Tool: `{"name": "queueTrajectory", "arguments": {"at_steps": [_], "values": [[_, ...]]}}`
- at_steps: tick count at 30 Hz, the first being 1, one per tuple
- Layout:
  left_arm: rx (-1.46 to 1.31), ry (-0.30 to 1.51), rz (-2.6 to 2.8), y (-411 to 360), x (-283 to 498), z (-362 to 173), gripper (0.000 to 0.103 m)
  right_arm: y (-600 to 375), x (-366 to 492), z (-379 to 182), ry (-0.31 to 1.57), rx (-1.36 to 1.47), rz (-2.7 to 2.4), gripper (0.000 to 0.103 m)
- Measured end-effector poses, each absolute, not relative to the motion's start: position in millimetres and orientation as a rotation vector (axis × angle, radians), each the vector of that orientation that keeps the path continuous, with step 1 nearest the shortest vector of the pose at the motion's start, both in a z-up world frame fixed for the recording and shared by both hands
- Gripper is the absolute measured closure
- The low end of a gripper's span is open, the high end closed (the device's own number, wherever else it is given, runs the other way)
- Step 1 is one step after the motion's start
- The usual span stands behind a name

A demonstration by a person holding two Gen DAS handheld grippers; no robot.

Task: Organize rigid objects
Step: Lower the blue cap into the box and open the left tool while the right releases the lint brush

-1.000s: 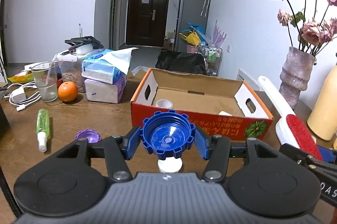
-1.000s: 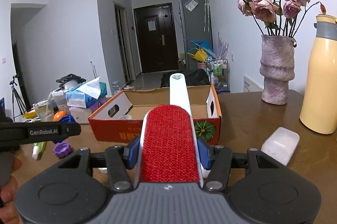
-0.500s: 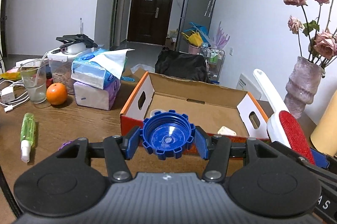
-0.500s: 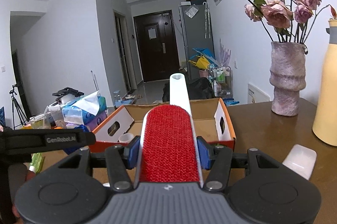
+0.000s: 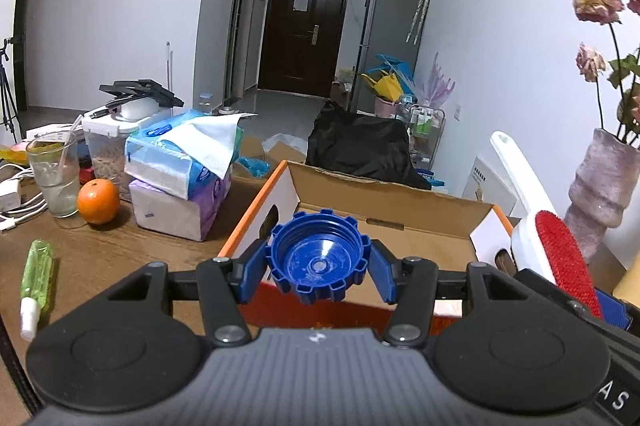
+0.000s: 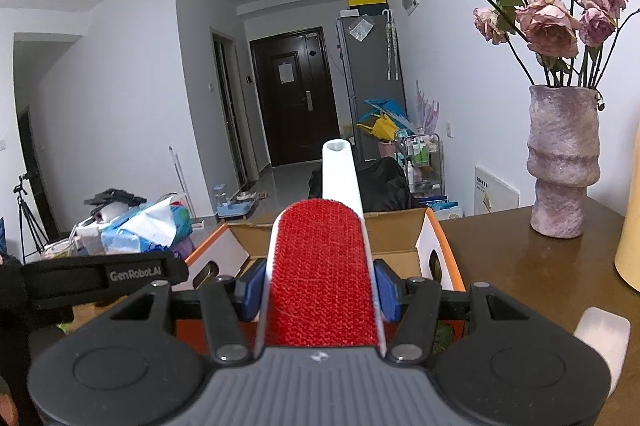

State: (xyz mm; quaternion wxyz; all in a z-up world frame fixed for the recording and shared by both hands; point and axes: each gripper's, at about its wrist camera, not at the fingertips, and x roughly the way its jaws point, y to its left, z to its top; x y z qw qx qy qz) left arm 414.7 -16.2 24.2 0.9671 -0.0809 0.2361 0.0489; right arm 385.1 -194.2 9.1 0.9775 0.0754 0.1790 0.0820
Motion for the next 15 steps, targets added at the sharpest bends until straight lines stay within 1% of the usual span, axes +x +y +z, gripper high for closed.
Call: {"name": "queueTrajectory", "arguments": {"at_steps": [15], "values": [[-0.133, 0.462, 0.109, -23, 465, 19, 0.047, -200, 442, 3, 0.368, 0.155, 0.131, 0.049]]}}
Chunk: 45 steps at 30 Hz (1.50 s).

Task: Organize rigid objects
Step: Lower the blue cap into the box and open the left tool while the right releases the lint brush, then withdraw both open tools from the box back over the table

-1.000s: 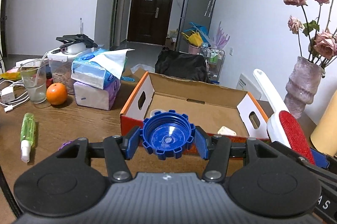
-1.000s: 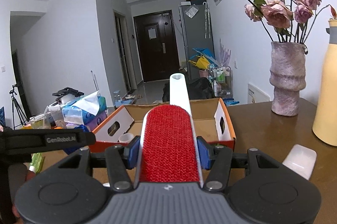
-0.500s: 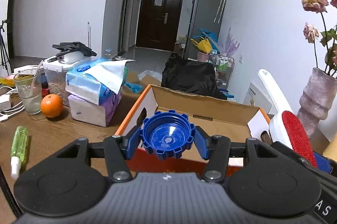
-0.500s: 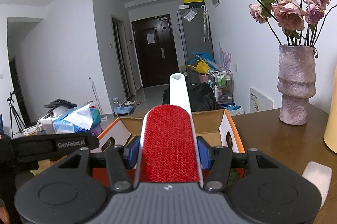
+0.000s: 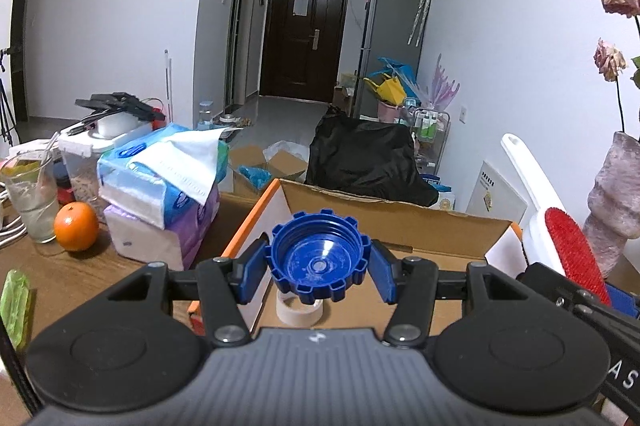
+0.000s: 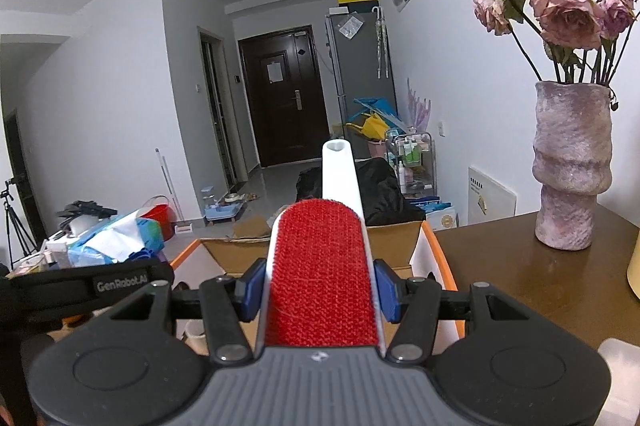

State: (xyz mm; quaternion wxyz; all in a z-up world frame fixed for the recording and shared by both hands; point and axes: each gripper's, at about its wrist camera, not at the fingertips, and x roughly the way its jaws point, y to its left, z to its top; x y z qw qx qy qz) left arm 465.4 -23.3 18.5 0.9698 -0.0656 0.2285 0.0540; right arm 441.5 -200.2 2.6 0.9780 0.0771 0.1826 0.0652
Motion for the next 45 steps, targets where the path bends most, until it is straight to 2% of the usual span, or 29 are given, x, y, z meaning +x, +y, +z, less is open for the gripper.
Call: {"name": "queueTrajectory", "arguments": {"at_steps": [34, 35, 36, 37, 38, 39, 40, 42, 45], "values": [[-0.028, 0.495, 0.090, -23, 536, -12, 0.047, -191, 522, -28, 0.447, 0.077, 0.124, 0.048], [-0.031, 0.497, 0.070, -22, 535, -12, 0.046, -191, 523, -28, 0.455, 0.074, 0.125, 0.048], [-0.037, 0.502, 0.062, -22, 536, -12, 0.037, -191, 524, -28, 0.467, 0.074, 0.127, 0.048], [-0.040, 0.508, 0.062, -22, 536, -13, 0.029, -192, 525, -28, 0.481, 0.079, 0.130, 0.047], [-0.035, 0.503, 0.067, -22, 535, -14, 0.019, -193, 526, -28, 0.488, 0.078, 0.123, 0.033], [-0.025, 0.497, 0.084, -22, 535, -14, 0.015, -194, 526, -27, 0.495, 0.069, 0.104, 0.023], [-0.021, 0.497, 0.097, -22, 535, -14, 0.012, -194, 525, -26, 0.492, 0.059, 0.083, 0.009], [-0.028, 0.496, 0.114, -20, 535, -14, 0.000, -196, 522, -24, 0.475, 0.046, 0.067, 0.006], [-0.030, 0.491, 0.129, -18, 534, -12, 0.000, -200, 520, -22, 0.478, 0.058, 0.059, 0.000]]}}
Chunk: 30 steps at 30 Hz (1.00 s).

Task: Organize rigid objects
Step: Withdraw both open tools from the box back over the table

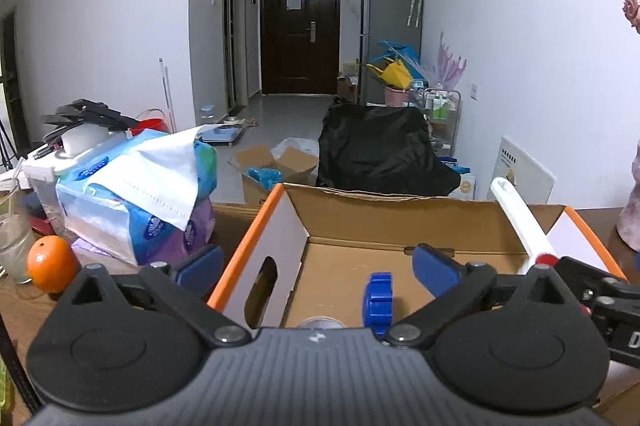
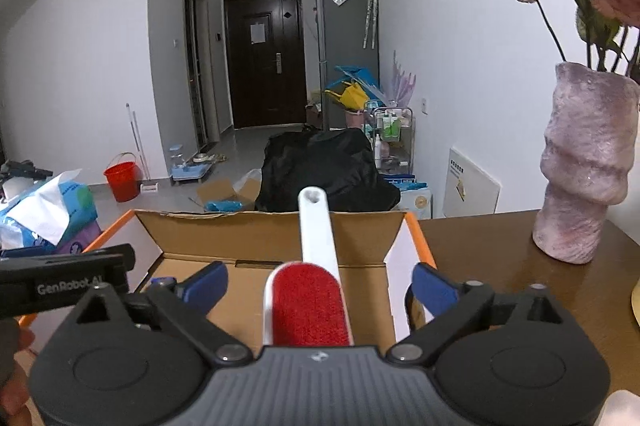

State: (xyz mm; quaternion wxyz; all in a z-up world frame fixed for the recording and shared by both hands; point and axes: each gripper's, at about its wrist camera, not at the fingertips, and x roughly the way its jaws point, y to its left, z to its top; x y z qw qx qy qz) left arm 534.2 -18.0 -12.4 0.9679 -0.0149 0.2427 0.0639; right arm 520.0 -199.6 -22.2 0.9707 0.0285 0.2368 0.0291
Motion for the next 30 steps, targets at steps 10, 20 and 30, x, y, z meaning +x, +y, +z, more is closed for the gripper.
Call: {"name": "queueTrajectory", "arguments": {"at_steps": [10, 20, 30], "values": [[-0.029, 0.495, 0.141, -18, 533, -10, 0.000, -202, 516, -20, 0.467, 0.063, 0.052, 0.000], [-0.014, 0.483, 0.132, -21, 522, -9, 0.000, -208, 500, -15, 0.430, 0.063, 0.043, 0.000], [0.011, 0.491, 0.135, -17, 504, -12, 0.000, -215, 482, -12, 0.408, 0.049, 0.050, 0.000]]}}
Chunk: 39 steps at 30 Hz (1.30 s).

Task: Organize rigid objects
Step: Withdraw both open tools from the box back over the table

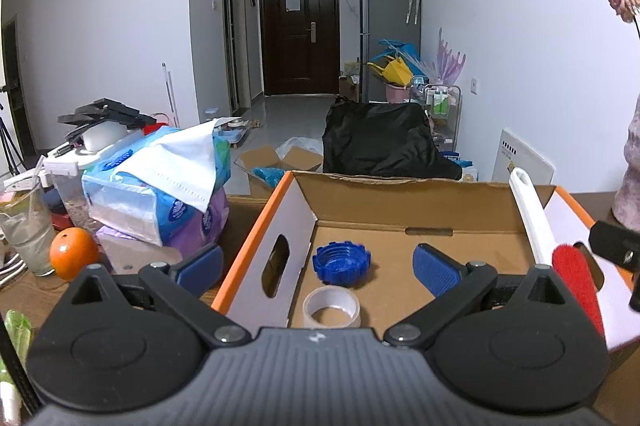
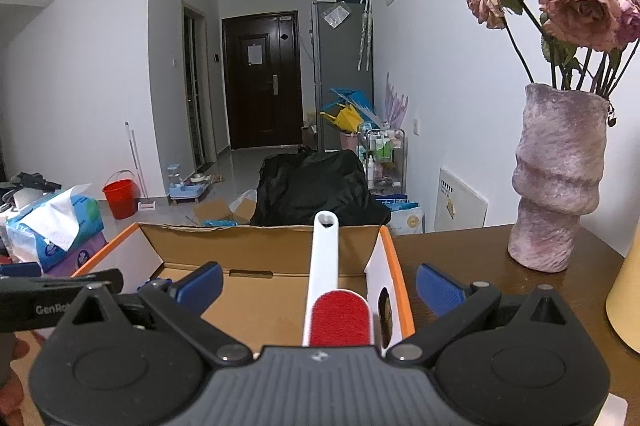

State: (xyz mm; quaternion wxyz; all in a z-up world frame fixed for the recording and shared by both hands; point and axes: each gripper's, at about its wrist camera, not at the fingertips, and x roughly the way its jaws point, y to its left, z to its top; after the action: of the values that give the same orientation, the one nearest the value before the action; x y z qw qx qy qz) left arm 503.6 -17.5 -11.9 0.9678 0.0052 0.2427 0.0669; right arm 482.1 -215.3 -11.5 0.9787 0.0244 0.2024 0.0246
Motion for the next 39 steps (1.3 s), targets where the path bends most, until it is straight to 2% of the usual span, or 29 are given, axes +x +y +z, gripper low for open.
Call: {"name": "queueTrajectory", "arguments": {"at_steps": [39], "values": [[0.036, 0.511, 0.188, 12, 367, -22, 0.000, -207, 352, -23, 0.439, -0.055, 0.127, 0.000]]}}
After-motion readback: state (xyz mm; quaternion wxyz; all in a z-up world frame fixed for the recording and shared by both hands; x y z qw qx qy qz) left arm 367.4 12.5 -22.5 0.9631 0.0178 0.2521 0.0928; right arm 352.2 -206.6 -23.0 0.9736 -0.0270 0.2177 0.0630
